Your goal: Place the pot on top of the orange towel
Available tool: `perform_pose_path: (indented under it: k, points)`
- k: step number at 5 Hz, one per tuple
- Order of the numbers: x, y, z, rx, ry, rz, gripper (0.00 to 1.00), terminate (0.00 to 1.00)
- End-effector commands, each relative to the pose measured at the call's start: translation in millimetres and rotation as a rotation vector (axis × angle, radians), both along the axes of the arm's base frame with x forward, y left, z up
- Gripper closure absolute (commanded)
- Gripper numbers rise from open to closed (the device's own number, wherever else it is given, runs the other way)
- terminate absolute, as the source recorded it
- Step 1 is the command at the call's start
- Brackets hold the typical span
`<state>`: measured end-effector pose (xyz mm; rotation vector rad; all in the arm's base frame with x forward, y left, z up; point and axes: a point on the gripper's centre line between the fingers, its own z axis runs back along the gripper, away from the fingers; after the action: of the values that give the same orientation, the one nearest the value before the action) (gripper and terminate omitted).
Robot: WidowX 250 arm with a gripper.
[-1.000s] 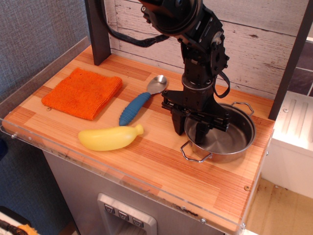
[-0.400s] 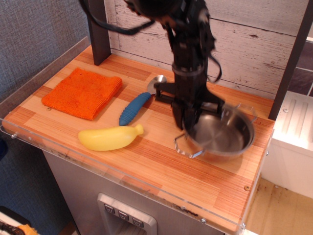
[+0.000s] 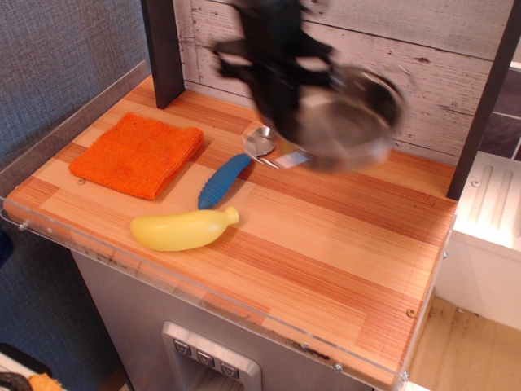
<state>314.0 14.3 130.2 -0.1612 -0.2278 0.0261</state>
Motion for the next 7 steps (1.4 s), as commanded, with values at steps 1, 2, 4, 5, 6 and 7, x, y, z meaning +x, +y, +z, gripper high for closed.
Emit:
perform_pose_path:
  k: [1,2,4,5,6,7]
  points:
    - [-28.6,94.1,22.8,0.099,0.016,0.064,1.00,0.00]
    - [-42.2,142.0,12.4,0.137,0.037,0.159,1.00,0.00]
    - [-23.6,203.4,-20.6,0.165,0.021,0.216,1.00,0.00]
    - [-9.9,208.5,-37.9,0.169,0.031,0.218,1.00,0.00]
    - [-1.7,195.0,-49.7,0.149,0.029,0.188,1.00,0.00]
    - [2.9,185.6,-59.5,0.134,0.038,0.182,1.00,0.00]
